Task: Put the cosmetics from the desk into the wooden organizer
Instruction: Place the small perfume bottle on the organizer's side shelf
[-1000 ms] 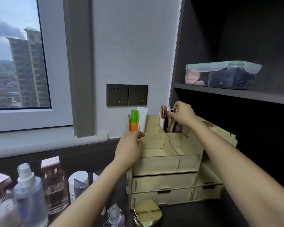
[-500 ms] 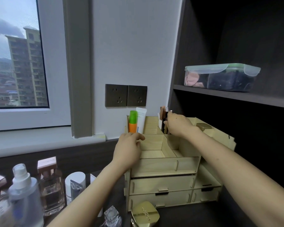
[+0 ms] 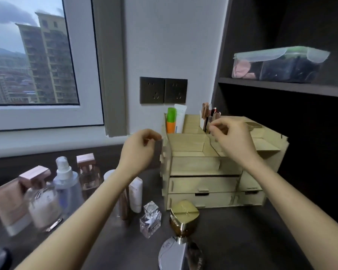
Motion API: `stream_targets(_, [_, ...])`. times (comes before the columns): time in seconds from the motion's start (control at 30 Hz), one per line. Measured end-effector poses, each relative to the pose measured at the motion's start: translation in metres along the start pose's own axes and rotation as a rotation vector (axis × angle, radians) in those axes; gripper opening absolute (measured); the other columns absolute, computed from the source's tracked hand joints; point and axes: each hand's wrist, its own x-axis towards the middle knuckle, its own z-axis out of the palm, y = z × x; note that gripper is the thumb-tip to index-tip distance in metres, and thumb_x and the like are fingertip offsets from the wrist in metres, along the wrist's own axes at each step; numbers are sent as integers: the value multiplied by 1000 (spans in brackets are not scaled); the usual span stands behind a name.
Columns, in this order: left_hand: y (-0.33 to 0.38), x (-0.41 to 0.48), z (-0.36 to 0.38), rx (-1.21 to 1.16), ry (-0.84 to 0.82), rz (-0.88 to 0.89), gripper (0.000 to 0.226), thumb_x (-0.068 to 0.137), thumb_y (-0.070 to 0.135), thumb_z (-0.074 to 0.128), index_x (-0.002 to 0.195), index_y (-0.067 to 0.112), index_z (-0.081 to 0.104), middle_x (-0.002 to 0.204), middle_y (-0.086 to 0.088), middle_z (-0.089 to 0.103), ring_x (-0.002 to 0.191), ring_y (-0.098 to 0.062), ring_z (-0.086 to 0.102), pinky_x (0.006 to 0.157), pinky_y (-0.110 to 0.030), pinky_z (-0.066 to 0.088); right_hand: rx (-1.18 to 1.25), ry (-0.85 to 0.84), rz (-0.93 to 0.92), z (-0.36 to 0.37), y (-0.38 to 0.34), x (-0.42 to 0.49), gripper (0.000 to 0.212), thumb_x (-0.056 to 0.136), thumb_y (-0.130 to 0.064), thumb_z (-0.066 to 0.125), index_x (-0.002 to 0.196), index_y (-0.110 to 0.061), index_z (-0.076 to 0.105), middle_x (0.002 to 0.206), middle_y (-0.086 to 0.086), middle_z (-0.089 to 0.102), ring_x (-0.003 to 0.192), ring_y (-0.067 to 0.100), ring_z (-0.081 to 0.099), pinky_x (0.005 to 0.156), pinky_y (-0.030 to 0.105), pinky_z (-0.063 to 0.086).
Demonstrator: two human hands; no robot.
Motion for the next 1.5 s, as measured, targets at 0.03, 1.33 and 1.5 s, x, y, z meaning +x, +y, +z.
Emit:
stream_targets(0.03, [-1,-8,-7,11,-6,3,26,88,3,46,92,17,68,94,5,67,88,-10,60,79,-21,44,33,-85,-18,-1,-11,-17,10,88,-18,60,90,-17,70,75,-11,63,70,4,57,66,19,46])
stream_targets(1.33, [-123,-181,-182,1001,-203,-572,47,83,52,54,125,33,48,122,-9,53,118,-30,46,92,-41,47,-516,-557,-54,135,-75,-156,28,87,-13,54,115,-12,49,116,11,52,109,34,53,79,35,43])
stream_targets(1.5, [-121,-176,-194,975,-315,-642,47,78,58,57,118,36,47,117,-8,54,107,-28,55,89,-36,47,-159,-479,143,121,-60,-146,42,82,-11,62,124,-8,55,122,13,62,115,32,55,88,35,42])
